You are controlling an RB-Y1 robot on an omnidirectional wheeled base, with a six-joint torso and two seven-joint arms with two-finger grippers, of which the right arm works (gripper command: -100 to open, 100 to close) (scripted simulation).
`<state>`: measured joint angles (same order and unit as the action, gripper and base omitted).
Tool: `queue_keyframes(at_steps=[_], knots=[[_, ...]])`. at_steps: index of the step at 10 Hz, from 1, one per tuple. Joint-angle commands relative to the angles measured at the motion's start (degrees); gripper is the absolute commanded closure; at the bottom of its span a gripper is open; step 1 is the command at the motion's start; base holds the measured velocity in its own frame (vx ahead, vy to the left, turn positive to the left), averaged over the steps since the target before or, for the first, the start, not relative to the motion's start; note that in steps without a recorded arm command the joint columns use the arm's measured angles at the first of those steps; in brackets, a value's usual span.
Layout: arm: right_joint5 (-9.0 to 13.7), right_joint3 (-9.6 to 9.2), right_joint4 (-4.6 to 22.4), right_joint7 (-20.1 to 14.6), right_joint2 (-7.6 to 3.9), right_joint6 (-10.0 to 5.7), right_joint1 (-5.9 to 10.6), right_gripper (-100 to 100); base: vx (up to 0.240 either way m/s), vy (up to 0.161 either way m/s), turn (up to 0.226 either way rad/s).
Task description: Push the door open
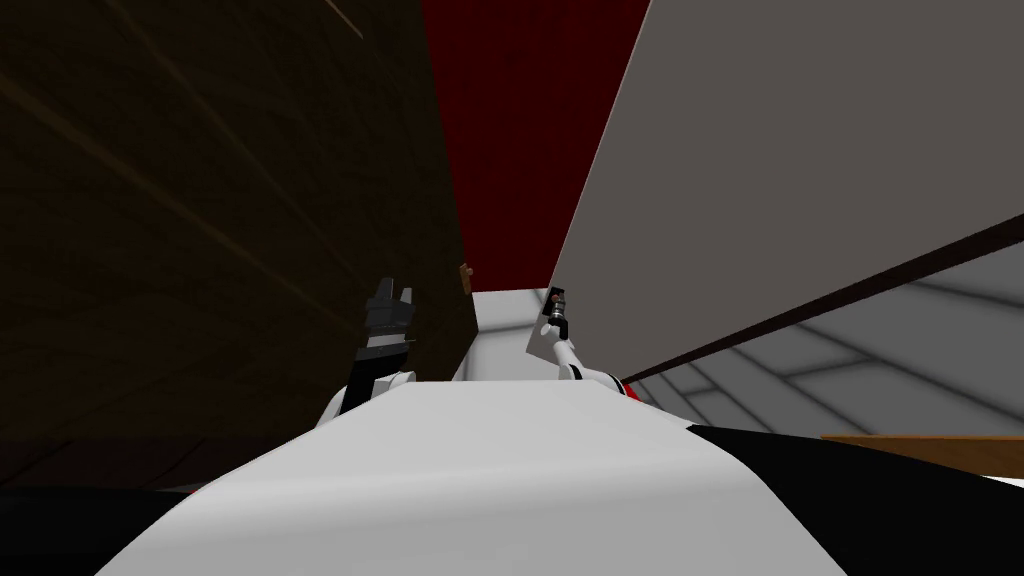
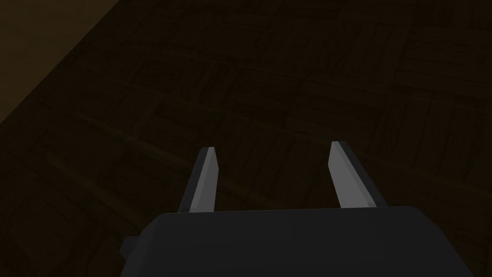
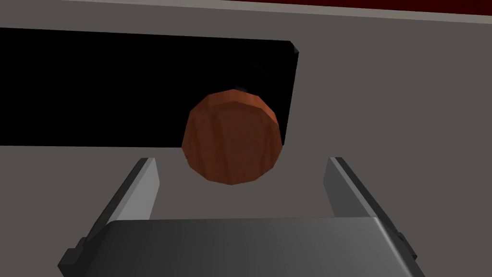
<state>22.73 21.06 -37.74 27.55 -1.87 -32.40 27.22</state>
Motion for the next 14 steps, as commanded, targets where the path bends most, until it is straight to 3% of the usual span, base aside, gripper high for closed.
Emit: queue_keyframes(at_steps=[1, 2, 3, 8, 10, 13, 14], knots=[[-0.06, -0.06, 0.06, -0.21, 0.79, -0.61, -0.34, -100, 0.200, -0.079, 0.042], [-0.04, -0.07, 0.24, -0.23, 0.35, -0.41, -0.13, -100, 0.087, -0.035, 0.013], [-0.04, -0.07, 0.24, -0.23, 0.35, -0.41, -0.13, 100, -0.010, 0.006, -0.009], [-0.04, -0.07, 0.24, -0.23, 0.35, -0.41, -0.13, 100, -0.018, 0.007, 0.000], [0.63, 1.41, 0.55, 1.06, -0.68, -0.97, 0.10, 100, 0.148, -0.016, -0.022], [0.74, 1.65, 0.58, 1.27, -0.82, -1.07, 0.16, 100, 0.099, -0.026, -0.006], [1.38, 3.09, 0.73, 2.53, -1.50, -1.75, 0.56, 100, 0.123, -0.004, -0.028]])
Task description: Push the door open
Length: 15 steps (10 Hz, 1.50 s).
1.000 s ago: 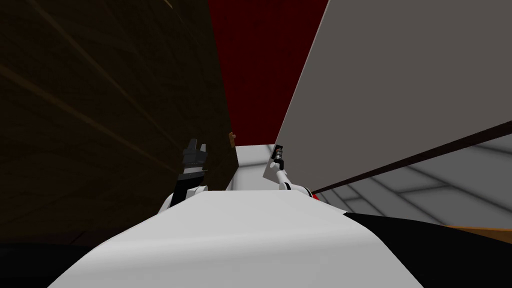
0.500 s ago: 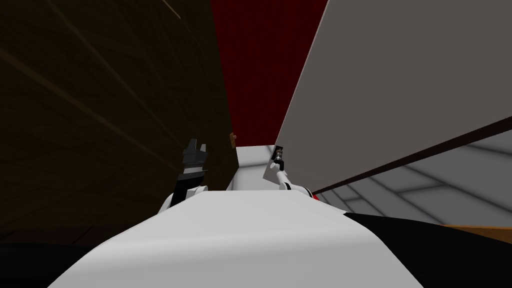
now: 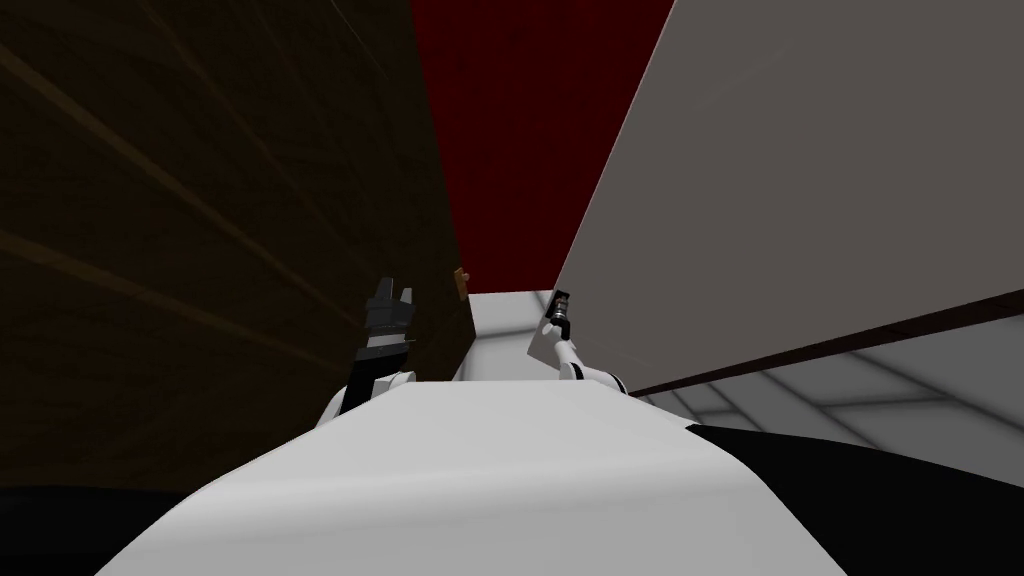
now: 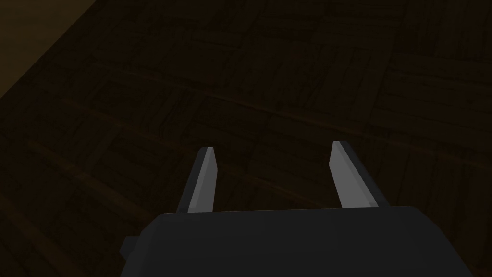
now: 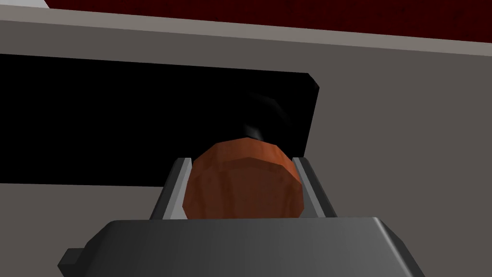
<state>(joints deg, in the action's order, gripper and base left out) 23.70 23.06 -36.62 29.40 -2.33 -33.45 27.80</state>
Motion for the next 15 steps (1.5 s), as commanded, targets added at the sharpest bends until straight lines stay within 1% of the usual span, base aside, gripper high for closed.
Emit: queue_keyframes(at_steps=[1, 2, 4, 5, 6, 7, 9, 12, 14, 15], knots=[[0.56, 1.43, -0.36, 0.97, -1.15, -0.86, 0.07, 100, 0.165, -0.016, -0.044], [0.56, 1.43, -0.36, 0.97, -1.15, -0.86, 0.07, 100, 0.121, -0.052, -0.040], [1.35, 3.22, -0.18, 2.53, -1.60, -1.69, 0.56, 100, 0.176, -0.048, -0.068], [1.35, 3.22, -0.18, 2.53, -1.60, -1.69, 0.56, 100, 0.162, -0.036, -0.089], [2.71, 3.27, 1.72, 3.61, -1.41, -3.36, 1.62, -100, -0.033, -0.018, 0.070], [3.17, 3.37, 2.33, 4.05, -1.37, -3.87, 2.04, -100, -0.149, -0.003, 0.086], [5.32, 3.84, 5.18, 6.10, -0.74, -6.29, 4.02, -100, -0.186, 0.015, 0.094], [7.06, 4.22, 7.50, 7.77, 0.30, -8.26, 5.62, -100, -0.137, 0.003, 0.065], [9.17, 4.67, 10.30, 9.79, 2.29, -10.64, 7.56, -100, -0.132, 0.033, 0.117], [9.59, 4.77, 10.87, 10.19, 2.83, -11.12, 7.95, -100, -0.136, 0.052, 0.052]])
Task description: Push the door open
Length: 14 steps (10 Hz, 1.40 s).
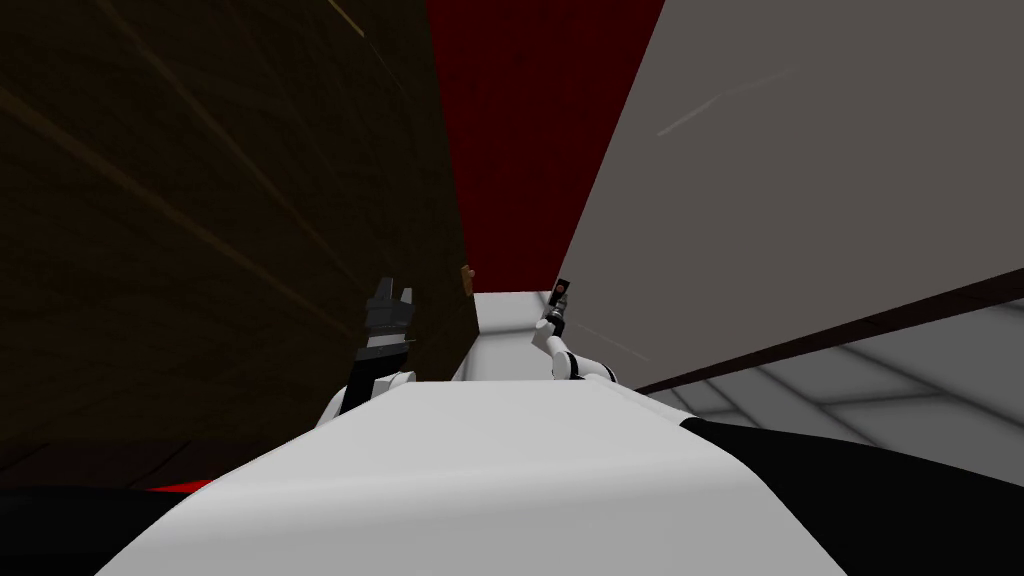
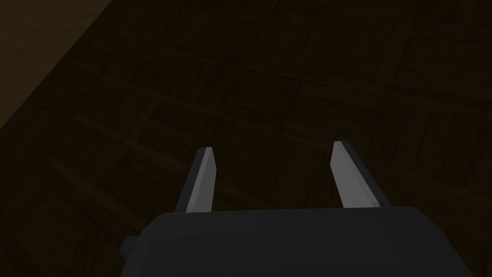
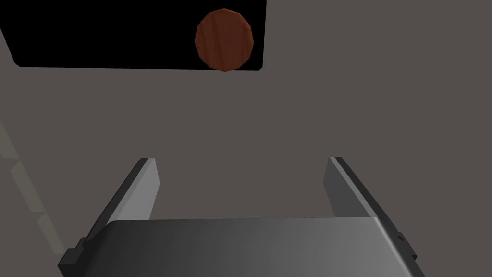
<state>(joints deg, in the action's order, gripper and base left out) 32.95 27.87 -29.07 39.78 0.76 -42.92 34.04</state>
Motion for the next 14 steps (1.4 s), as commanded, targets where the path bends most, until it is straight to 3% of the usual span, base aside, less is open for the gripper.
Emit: queue_keyframes(at_steps=[1, 2, 4, 5, 6, 8, 9, 12, 14], knots=[[0.34, -0.04, 2.86, -0.18, -0.26, -1.64, 1.71, -100, -0.070, 0.043, -0.007], [0.34, -0.04, 3.32, -0.18, -0.26, -1.64, 1.71, -100, -0.008, 0.022, -0.007], [1.59, 0.23, 4.97, 1.02, 1.66, -3.05, 2.85, -100, -0.031, 0.052, 0.084], [1.28, 0.21, 4.81, 0.63, 1.00, -2.62, 2.80, -100, -0.020, 0.035, 0.019], [1.28, 0.19, 5.01, 0.46, -0.51, -2.67, 2.81, -100, 0.063, -0.069, -0.024], [1.28, 0.19, 5.01, 0.46, -0.51, -2.67, 2.81, -100, 0.058, -0.074, 0.004], [1.17, 0.16, 5.02, -0.03, -2.28, -2.35, 2.62, -100, 0.146, -0.127, -0.005], [1.04, 0.12, 5.03, -0.60, -2.90, -1.98, 2.39, -100, 0.196, -0.101, 0.009], [0.93, 0.08, 5.03, -1.10, -2.25, -1.65, 2.20, -100, 0.188, -0.078, 0.014]])
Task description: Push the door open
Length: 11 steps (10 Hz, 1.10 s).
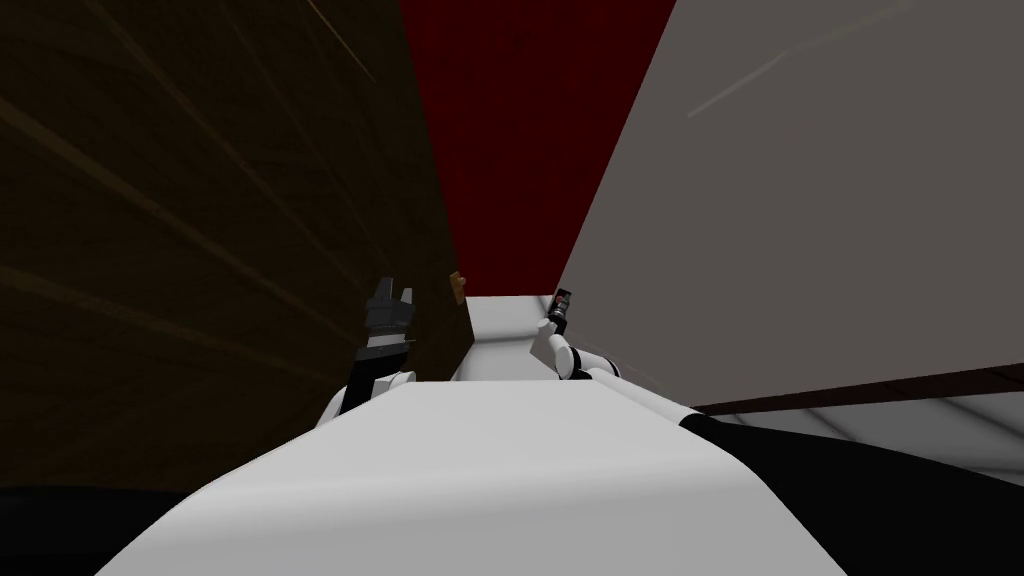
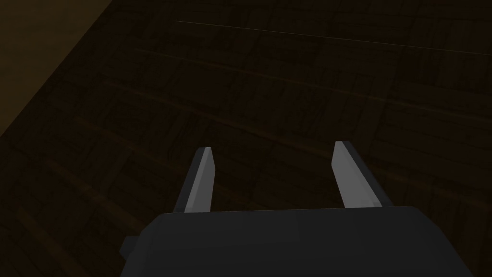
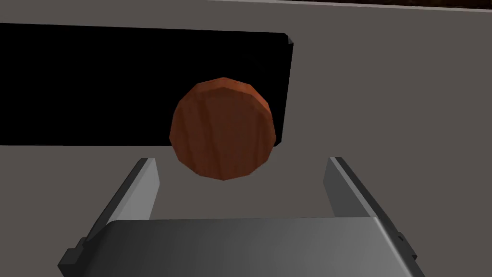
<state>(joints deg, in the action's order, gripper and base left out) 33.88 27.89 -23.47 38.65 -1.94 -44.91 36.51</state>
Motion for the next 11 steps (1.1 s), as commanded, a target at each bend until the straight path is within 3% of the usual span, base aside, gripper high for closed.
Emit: queue_keyframes(at_steps=[1, 2, 3, 8, 9, 11], knots=[[-0.03, 0.05, -0.56, -0.12, 0.89, 0.43, -0.32, -100, 0.171, -0.061, 0.015], [-0.06, -0.04, 0.34, -0.37, 0.38, -0.09, 0.06, -100, 0.074, -0.023, 0.007], [-0.06, -0.04, 0.34, -0.37, 0.38, -0.09, 0.06, 100, -0.009, 0.002, -0.004], [-0.06, -0.04, 0.34, -0.37, 0.38, -0.09, 0.06, 100, -0.014, 0.005, 0.002], [0.80, 0.84, 0.51, 0.61, -0.22, -0.94, 0.08, 100, 0.106, -0.023, 0.006], [0.80, 0.84, 0.51, 0.61, -0.22, -0.94, 0.08, 100, 0.096, -0.018, -0.016]])
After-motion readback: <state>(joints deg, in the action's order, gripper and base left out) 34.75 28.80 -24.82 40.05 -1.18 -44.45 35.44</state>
